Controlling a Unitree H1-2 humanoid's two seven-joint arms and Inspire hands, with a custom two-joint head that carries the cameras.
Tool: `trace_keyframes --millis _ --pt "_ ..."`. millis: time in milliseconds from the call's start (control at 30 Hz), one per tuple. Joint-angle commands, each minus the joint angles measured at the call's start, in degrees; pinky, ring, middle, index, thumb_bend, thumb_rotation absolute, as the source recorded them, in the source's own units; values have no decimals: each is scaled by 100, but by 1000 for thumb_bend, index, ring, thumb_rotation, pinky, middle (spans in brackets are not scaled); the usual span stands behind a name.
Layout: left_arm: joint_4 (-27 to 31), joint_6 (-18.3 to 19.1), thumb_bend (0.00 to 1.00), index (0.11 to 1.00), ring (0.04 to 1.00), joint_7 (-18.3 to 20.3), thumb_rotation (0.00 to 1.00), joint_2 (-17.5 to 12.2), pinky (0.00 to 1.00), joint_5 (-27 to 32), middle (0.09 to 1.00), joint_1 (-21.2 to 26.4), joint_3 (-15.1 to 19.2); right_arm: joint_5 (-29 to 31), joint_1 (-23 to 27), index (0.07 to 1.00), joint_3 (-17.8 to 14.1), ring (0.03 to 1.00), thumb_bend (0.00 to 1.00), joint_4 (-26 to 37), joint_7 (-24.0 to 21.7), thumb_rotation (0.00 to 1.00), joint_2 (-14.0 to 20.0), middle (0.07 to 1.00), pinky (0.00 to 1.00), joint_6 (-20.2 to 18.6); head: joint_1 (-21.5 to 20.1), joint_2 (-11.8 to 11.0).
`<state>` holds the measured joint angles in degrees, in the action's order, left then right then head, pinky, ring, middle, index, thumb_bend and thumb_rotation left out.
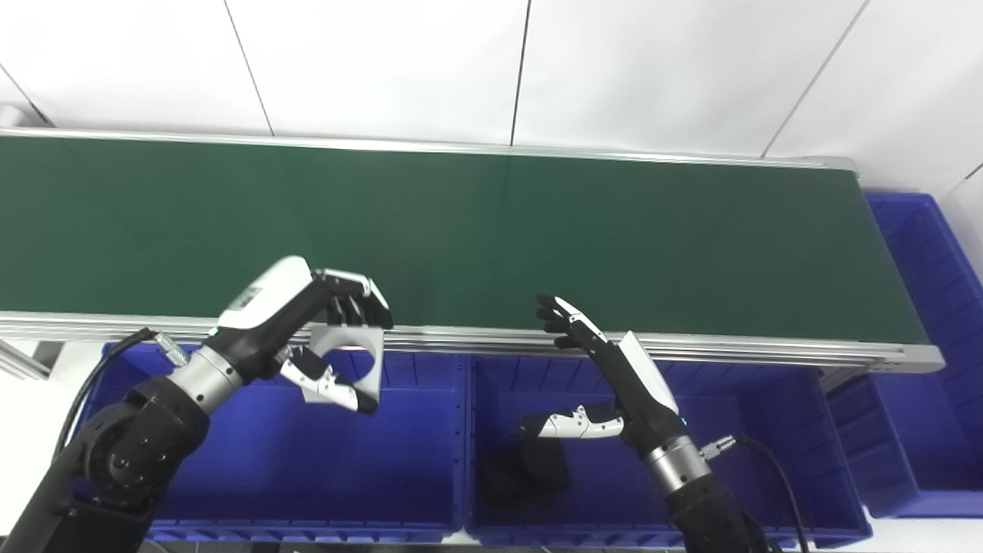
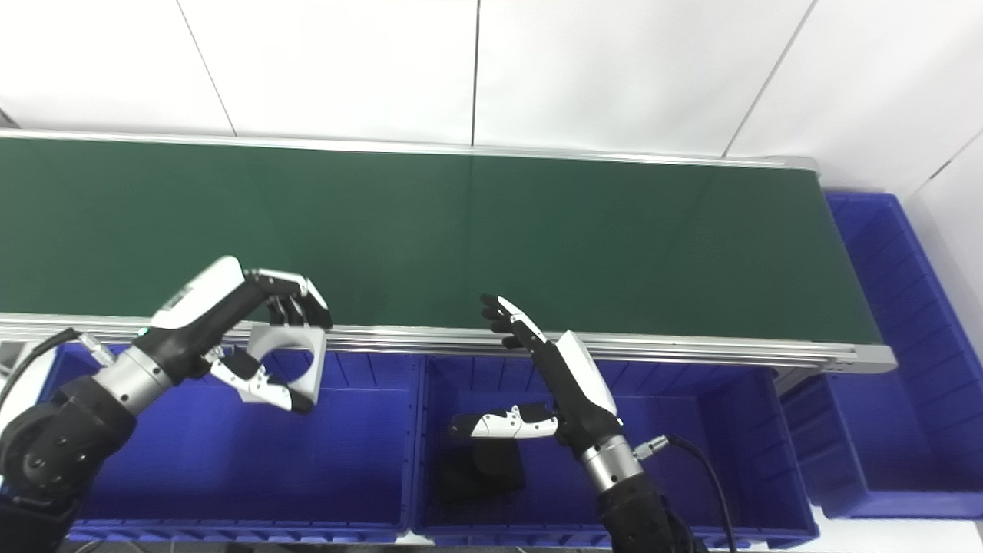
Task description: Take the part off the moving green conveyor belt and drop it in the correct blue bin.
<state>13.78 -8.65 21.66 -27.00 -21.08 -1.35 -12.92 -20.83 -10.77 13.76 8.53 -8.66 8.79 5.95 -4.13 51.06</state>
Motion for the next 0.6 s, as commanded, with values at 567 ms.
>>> trace_keyframes --millis 567 --pt "-578 602 493 557 394 208 0 439 417 -1663 485 231 -835 36 -48 920 -33 848 980 278 36 500 97 879 802 41 136 -70"
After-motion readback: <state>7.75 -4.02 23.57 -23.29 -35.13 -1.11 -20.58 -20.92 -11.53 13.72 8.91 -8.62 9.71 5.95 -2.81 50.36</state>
